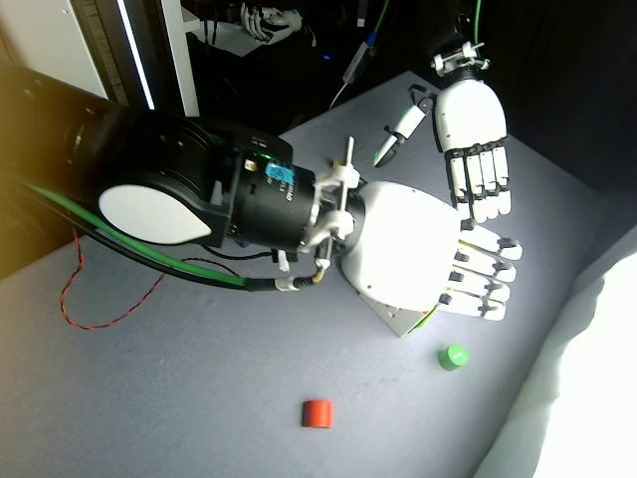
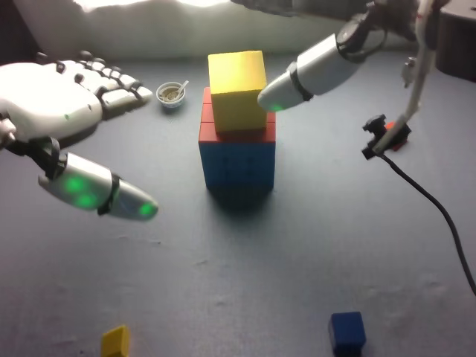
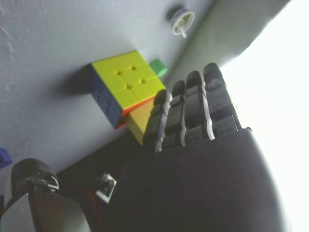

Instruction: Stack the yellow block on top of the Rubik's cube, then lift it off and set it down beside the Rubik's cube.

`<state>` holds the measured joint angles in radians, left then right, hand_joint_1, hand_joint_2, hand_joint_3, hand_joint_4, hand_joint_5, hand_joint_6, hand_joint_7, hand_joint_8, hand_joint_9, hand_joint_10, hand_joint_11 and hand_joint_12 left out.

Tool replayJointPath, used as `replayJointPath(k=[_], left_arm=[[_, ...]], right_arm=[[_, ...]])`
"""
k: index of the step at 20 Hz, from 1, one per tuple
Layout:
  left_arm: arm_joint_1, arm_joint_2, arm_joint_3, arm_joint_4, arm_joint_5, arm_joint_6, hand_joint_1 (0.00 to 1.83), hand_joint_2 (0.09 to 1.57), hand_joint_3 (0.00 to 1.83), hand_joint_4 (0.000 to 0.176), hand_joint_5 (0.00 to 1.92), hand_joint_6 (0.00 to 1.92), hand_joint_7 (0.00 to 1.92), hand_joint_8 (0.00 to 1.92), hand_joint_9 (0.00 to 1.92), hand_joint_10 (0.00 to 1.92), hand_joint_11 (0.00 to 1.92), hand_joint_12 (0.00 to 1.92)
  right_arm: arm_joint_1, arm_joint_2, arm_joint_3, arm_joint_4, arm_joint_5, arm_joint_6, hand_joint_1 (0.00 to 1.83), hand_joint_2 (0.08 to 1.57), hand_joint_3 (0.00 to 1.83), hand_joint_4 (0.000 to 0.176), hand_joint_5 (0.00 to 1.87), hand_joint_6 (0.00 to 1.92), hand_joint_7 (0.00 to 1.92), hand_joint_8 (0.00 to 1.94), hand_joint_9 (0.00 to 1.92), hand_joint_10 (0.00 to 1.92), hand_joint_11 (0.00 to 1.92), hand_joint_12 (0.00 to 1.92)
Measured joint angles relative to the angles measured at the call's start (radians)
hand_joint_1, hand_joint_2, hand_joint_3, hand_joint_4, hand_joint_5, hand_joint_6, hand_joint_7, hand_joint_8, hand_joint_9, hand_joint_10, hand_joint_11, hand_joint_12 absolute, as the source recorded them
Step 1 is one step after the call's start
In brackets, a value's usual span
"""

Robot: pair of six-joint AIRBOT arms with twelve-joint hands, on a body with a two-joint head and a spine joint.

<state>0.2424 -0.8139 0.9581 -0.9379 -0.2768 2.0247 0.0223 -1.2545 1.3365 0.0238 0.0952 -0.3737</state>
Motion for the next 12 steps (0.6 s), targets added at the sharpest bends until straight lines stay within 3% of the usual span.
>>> replayJointPath(k=[2,5,6,8,12], left_arm=[[-0.008,0.002,-0.024,-0.203,-0.074,0.128,0.11,0.81,0.01,0.000,0.00,0.00,0.00,0.00,0.00,0.00,0.02,0.02],[-0.008,0.002,-0.069,-0.375,-0.191,0.200,0.12,0.80,0.00,0.000,0.00,0.00,0.00,0.00,0.00,0.00,0.03,0.03],[-0.006,0.002,-0.083,-0.412,-0.216,0.201,0.13,0.79,0.00,0.000,0.00,0.00,0.00,0.00,0.00,0.00,0.04,0.03],[0.010,0.005,-0.126,-0.457,-0.283,0.203,0.13,0.79,0.00,0.000,0.00,0.00,0.00,0.00,0.00,0.00,0.03,0.03],[0.025,0.020,-0.205,-0.538,-0.407,0.203,0.13,0.79,0.00,0.000,0.00,0.00,0.00,0.00,0.00,0.00,0.04,0.04]], right_arm=[[0.000,-0.019,0.031,0.000,-0.008,0.015,1.12,0.93,0.00,0.000,0.00,0.00,0.00,0.00,0.00,0.00,0.00,0.00],[-0.001,-0.038,0.040,0.001,-0.011,0.056,1.10,0.91,0.00,0.000,0.00,0.00,0.00,0.00,0.00,0.00,0.00,0.00],[-0.008,-0.043,0.039,0.002,-0.008,0.063,1.11,0.93,0.00,0.000,0.00,0.00,0.00,0.00,0.00,0.00,0.00,0.00],[-0.023,-0.052,0.039,0.002,-0.021,0.066,1.30,0.96,0.01,0.000,0.00,0.00,0.00,0.00,0.00,0.00,0.00,0.00],[-0.038,-0.058,0.040,0.002,-0.032,0.079,1.32,0.95,0.00,0.000,0.00,0.00,0.00,0.00,0.00,0.00,0.00,0.00]])
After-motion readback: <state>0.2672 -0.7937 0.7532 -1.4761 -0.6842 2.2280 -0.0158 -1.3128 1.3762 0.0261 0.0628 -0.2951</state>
